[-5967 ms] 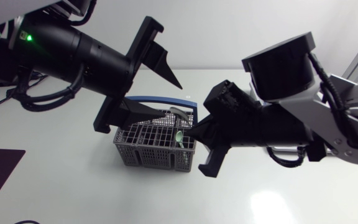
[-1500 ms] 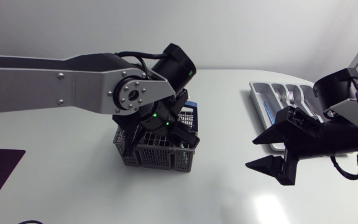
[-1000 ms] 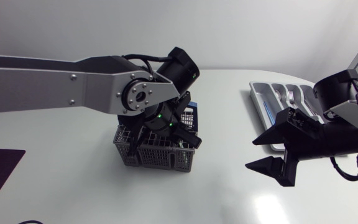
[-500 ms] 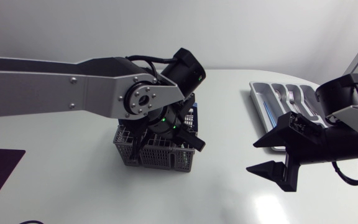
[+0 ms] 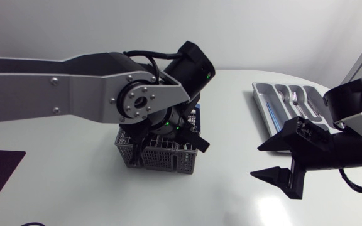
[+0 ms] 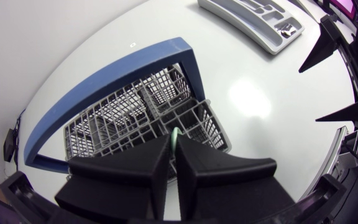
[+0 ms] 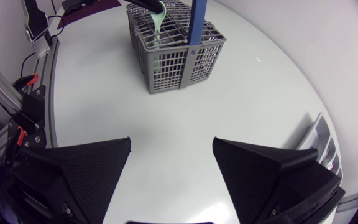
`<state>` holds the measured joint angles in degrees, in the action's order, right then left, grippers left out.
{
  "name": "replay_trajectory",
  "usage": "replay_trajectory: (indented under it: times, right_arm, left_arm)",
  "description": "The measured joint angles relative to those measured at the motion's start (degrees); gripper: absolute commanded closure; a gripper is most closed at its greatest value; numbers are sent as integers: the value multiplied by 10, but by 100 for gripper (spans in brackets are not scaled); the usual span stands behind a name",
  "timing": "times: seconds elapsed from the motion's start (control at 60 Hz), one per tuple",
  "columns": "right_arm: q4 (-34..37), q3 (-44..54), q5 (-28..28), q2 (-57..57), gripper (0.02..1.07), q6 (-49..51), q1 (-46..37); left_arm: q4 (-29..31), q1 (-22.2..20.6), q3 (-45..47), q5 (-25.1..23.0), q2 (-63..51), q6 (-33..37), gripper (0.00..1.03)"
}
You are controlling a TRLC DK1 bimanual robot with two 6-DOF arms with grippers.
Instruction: Unload the cutlery basket into the drawer organizer.
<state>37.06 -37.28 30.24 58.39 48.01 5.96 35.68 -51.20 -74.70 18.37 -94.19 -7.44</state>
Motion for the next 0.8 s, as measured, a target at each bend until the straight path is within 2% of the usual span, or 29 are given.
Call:
replay_trajectory:
  times: [0.8]
  right_arm:
    - [1, 14, -3, -34, 12, 0, 5]
  left_arm:
    - [4, -25, 0, 67, 49, 0, 96]
